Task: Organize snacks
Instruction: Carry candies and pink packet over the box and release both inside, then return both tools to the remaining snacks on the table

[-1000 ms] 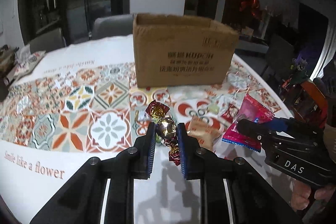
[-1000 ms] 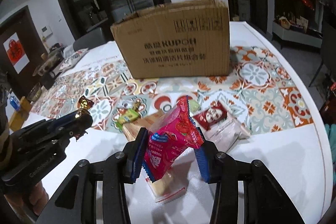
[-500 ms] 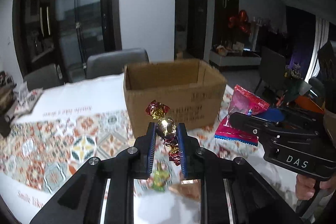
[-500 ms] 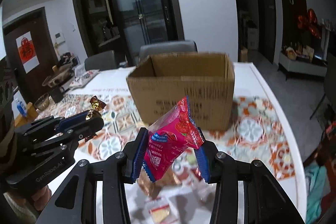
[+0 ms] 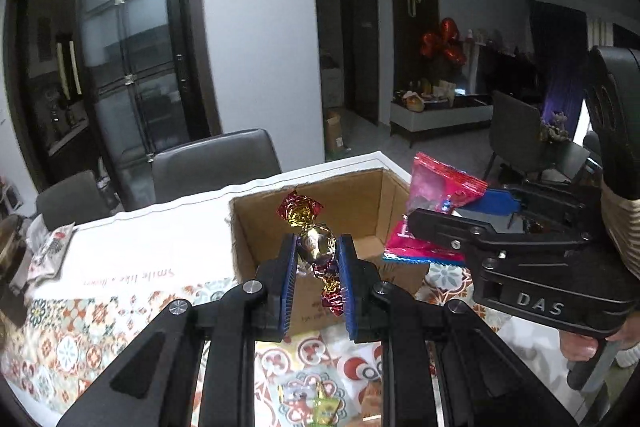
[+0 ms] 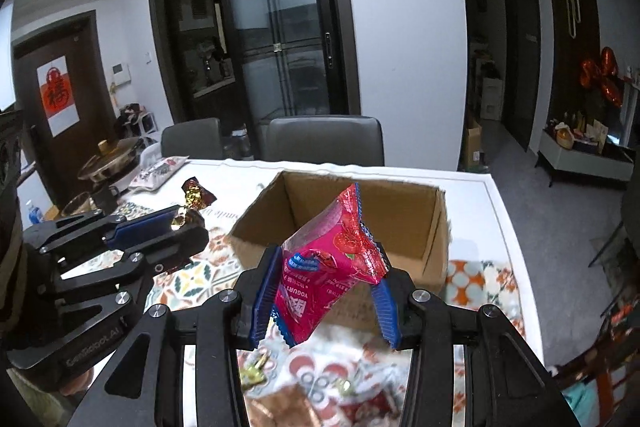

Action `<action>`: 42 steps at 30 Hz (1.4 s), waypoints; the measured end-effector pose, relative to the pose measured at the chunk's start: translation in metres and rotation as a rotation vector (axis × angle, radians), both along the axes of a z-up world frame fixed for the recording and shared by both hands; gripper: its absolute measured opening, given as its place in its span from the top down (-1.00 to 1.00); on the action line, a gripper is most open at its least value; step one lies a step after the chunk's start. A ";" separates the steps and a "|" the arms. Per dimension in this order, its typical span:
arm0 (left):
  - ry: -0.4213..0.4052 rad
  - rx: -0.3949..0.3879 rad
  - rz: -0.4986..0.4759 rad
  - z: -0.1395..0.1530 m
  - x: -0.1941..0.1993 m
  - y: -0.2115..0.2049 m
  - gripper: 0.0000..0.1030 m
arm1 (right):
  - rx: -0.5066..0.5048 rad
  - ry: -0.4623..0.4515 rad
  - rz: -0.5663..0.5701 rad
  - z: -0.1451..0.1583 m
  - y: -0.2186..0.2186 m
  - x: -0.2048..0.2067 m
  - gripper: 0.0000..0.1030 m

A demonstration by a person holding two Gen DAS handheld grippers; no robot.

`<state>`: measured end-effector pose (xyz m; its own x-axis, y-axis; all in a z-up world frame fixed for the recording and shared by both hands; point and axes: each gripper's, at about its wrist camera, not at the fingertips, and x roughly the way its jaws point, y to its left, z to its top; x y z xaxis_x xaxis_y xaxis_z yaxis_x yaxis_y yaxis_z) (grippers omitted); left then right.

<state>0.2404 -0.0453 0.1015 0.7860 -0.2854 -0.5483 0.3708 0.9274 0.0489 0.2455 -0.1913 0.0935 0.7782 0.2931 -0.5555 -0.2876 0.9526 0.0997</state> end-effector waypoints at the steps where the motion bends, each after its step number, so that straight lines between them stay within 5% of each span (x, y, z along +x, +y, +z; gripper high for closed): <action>1: 0.006 0.003 -0.009 0.001 0.007 -0.001 0.60 | -0.007 -0.001 -0.005 0.001 0.000 0.005 0.14; 22: 0.234 0.026 0.000 -0.030 0.108 -0.018 0.53 | -0.061 0.107 -0.042 -0.021 -0.007 0.093 0.12; 24: 0.217 0.018 0.021 -0.029 0.104 -0.015 0.14 | -0.065 0.131 -0.059 -0.024 -0.009 0.097 -0.17; 26: 0.184 0.018 0.038 -0.026 0.095 -0.010 0.03 | -0.060 0.131 -0.096 -0.025 -0.015 0.093 -0.35; 42: 0.021 0.070 0.063 -0.023 -0.019 -0.005 -0.27 | -0.063 0.036 -0.148 -0.026 -0.021 -0.015 -0.45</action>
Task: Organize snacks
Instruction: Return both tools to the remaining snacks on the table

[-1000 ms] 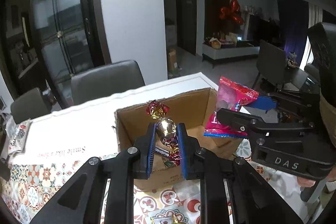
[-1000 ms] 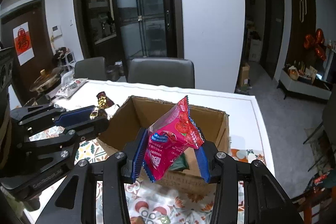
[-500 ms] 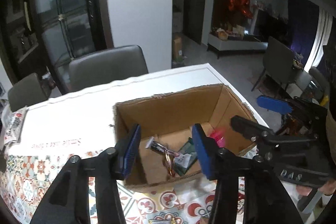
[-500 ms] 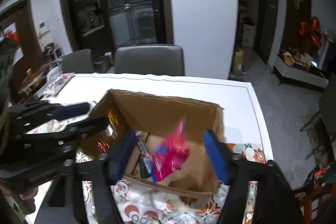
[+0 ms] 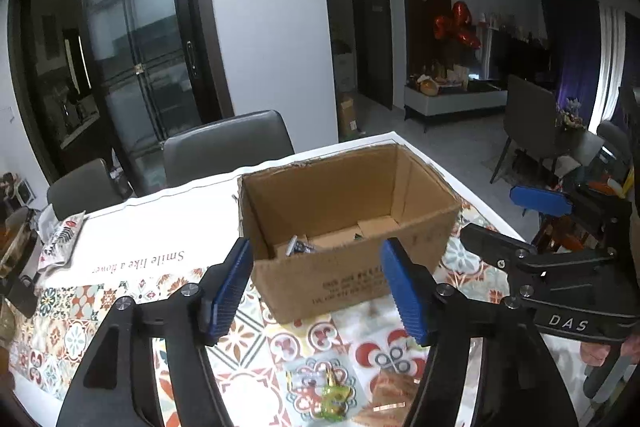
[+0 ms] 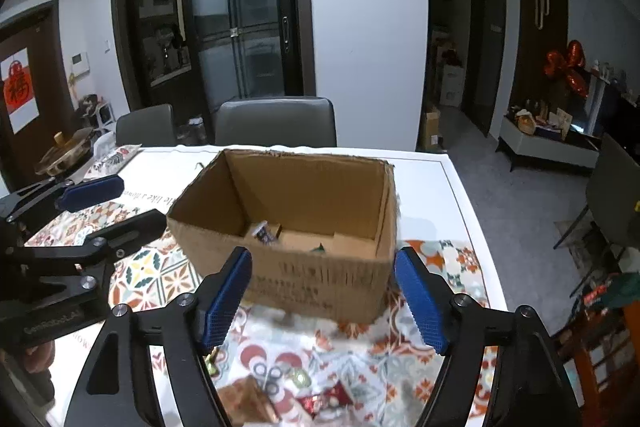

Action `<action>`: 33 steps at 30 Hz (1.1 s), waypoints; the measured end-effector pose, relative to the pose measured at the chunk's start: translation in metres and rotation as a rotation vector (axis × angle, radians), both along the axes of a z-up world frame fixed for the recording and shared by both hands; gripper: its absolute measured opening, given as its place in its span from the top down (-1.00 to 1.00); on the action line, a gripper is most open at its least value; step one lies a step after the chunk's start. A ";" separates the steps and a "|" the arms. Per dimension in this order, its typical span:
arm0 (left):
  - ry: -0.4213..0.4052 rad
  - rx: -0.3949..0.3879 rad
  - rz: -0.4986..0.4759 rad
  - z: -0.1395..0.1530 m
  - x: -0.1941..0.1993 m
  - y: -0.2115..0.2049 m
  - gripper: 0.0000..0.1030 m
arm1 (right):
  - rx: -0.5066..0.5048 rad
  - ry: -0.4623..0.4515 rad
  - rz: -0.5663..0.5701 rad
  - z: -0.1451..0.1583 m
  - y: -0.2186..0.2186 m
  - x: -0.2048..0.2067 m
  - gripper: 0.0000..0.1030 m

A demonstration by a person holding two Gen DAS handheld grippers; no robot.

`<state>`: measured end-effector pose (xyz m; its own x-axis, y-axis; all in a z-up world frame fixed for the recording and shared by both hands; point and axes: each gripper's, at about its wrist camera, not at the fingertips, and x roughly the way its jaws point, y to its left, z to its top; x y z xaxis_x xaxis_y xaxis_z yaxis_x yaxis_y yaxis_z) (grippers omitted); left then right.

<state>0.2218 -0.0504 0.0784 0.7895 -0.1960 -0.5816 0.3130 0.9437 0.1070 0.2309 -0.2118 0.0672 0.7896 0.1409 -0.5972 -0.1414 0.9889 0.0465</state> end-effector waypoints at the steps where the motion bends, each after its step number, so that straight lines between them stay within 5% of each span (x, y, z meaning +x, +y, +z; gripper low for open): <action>1: -0.002 0.003 -0.006 -0.002 -0.006 0.000 -0.28 | 0.004 -0.001 -0.004 -0.002 -0.001 -0.007 -0.45; 13: 0.030 0.032 -0.068 -0.036 -0.052 -0.011 -0.38 | 0.028 0.039 -0.058 -0.033 -0.019 -0.061 -0.45; 33: 0.299 0.050 -0.105 -0.130 -0.060 -0.025 -0.38 | 0.135 0.320 -0.097 -0.128 -0.033 -0.083 -0.45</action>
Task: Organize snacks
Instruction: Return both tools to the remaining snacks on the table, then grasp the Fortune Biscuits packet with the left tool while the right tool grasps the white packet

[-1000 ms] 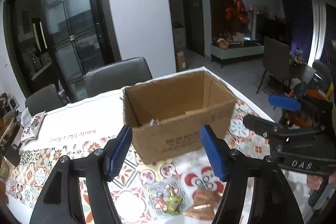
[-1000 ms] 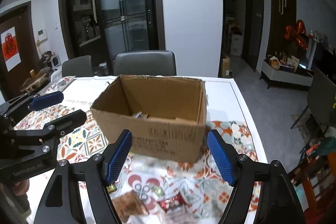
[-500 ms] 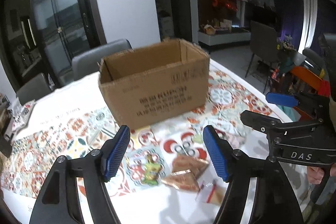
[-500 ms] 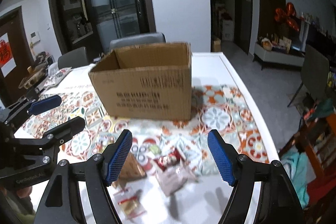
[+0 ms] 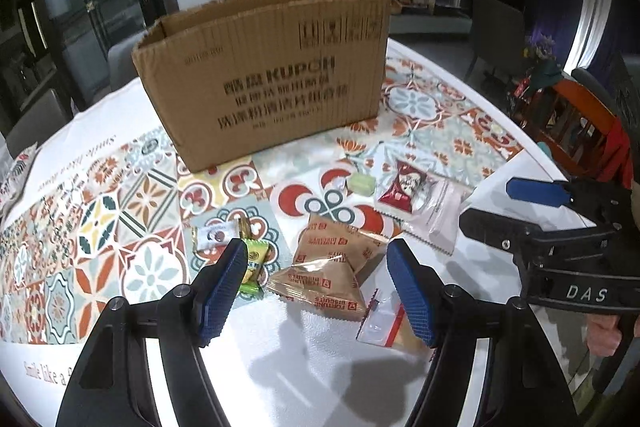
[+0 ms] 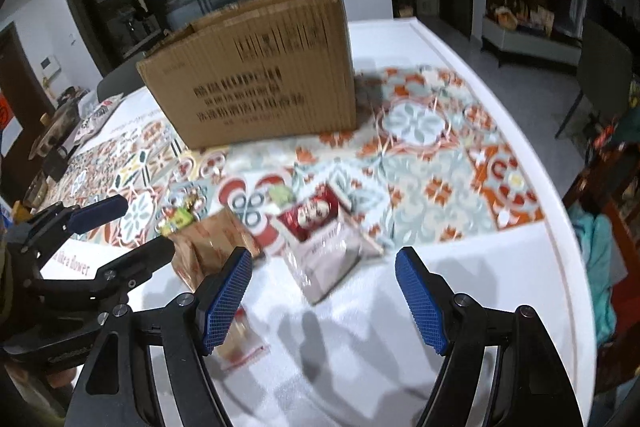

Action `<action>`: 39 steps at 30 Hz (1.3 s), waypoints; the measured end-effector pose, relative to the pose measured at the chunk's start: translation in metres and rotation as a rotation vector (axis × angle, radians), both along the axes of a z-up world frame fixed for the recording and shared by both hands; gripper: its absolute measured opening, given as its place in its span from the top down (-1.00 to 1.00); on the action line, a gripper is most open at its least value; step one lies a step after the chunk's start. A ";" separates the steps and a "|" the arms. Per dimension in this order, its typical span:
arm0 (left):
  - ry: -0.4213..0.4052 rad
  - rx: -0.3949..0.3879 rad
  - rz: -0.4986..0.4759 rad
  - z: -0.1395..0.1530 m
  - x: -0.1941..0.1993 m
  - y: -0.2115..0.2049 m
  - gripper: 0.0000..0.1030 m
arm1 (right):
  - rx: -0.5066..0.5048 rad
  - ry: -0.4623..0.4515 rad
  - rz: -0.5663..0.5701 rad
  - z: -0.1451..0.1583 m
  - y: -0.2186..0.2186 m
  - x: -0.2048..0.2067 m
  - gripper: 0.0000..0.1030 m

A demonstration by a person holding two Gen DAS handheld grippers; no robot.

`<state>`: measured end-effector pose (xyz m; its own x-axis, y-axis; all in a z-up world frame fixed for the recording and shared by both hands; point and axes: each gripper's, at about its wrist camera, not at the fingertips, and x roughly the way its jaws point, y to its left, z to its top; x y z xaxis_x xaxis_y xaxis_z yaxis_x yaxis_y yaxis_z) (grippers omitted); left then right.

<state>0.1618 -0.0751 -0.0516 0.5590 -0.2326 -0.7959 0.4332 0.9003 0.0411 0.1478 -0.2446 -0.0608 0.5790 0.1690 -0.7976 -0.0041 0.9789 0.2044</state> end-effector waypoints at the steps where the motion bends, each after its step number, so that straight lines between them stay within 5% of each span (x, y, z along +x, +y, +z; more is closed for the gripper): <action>1: 0.009 0.003 -0.001 -0.003 0.002 0.000 -0.38 | 0.007 0.010 -0.002 -0.004 0.000 0.001 -0.45; 10: 0.078 0.018 -0.003 -0.028 0.017 -0.004 -0.38 | 0.044 0.069 -0.001 -0.027 0.001 0.015 -0.45; 22: 0.138 -0.019 0.020 -0.050 0.037 -0.005 -0.37 | 0.057 0.089 0.003 -0.037 0.004 0.043 -0.20; 25: 0.161 -0.044 0.035 -0.052 0.041 -0.001 -0.29 | 0.024 0.091 0.010 -0.038 0.008 0.045 -0.05; 29: 0.198 -0.071 0.042 -0.057 0.044 0.000 0.08 | -0.019 0.115 0.014 -0.042 0.010 0.044 0.16; 33: 0.182 -0.078 0.057 -0.054 0.040 0.002 0.15 | -0.039 0.103 0.029 -0.042 0.013 0.041 0.38; 39: 0.137 -0.099 0.064 -0.035 0.030 0.006 0.16 | -0.038 0.068 0.051 -0.029 0.018 0.033 0.39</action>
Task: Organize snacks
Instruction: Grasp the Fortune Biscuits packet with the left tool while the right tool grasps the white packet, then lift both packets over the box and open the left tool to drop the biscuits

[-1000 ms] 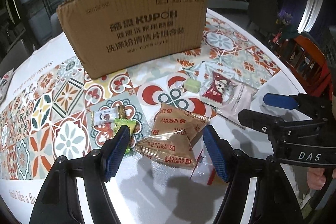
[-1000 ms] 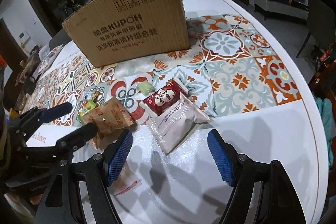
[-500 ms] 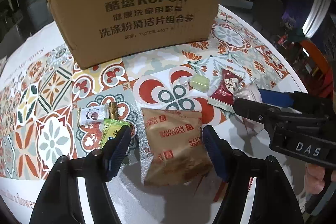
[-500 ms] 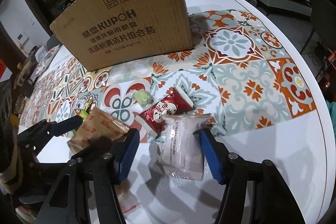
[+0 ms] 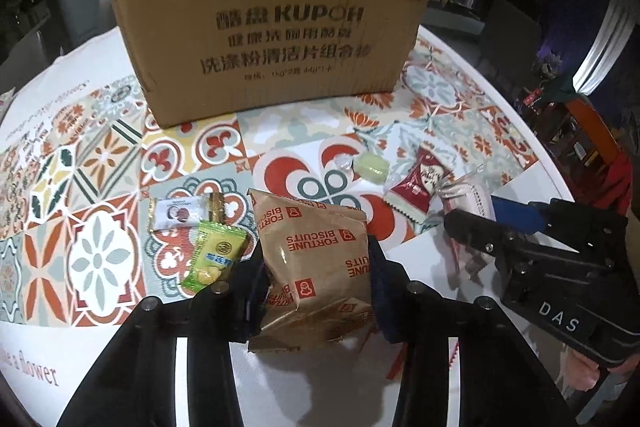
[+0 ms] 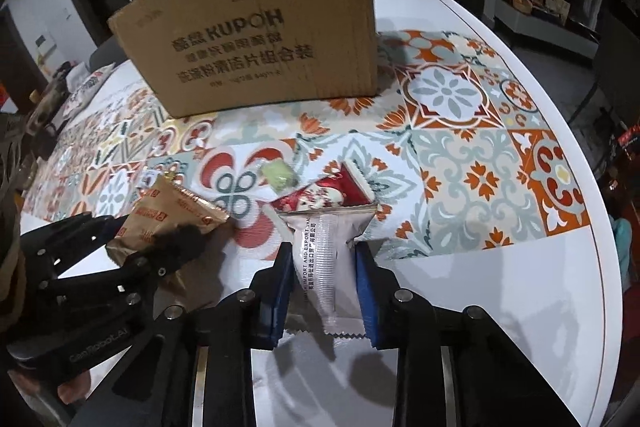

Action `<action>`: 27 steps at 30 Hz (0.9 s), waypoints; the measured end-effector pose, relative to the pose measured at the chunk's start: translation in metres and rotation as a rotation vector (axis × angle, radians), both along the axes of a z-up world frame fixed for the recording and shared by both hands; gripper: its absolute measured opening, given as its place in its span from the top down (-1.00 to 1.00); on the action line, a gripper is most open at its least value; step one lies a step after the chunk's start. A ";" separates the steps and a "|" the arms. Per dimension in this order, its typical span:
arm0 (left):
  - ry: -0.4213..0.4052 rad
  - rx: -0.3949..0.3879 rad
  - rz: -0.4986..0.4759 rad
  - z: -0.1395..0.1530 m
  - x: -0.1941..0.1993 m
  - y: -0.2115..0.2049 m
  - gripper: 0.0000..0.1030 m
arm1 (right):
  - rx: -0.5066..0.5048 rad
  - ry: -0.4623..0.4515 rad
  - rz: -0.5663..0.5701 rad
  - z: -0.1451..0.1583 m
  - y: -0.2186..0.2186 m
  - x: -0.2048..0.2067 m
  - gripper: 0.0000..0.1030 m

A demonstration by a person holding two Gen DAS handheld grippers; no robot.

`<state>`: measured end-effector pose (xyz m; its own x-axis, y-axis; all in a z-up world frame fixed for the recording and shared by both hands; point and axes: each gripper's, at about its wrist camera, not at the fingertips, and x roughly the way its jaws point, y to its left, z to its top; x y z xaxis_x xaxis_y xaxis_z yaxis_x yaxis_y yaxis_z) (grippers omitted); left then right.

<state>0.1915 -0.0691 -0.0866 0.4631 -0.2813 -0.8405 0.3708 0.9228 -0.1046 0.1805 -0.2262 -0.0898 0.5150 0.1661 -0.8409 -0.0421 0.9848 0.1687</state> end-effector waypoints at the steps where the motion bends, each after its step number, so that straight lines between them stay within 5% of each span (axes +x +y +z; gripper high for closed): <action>1: -0.010 -0.005 0.003 0.004 -0.002 0.001 0.16 | 0.006 -0.006 0.003 0.003 0.001 -0.002 0.39; 11: -0.111 -0.053 0.013 0.049 -0.018 0.010 0.16 | 0.019 -0.081 0.021 0.038 0.006 -0.013 0.39; 27: -0.381 -0.075 0.054 0.154 -0.014 0.033 0.16 | 0.023 -0.315 0.089 0.137 0.024 0.002 0.39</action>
<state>0.1775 -0.0361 0.0670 0.7542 -0.3020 -0.5831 0.3468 0.9372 -0.0369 0.1823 -0.2027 0.0468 0.7318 0.2388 -0.6383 -0.1812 0.9711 0.1555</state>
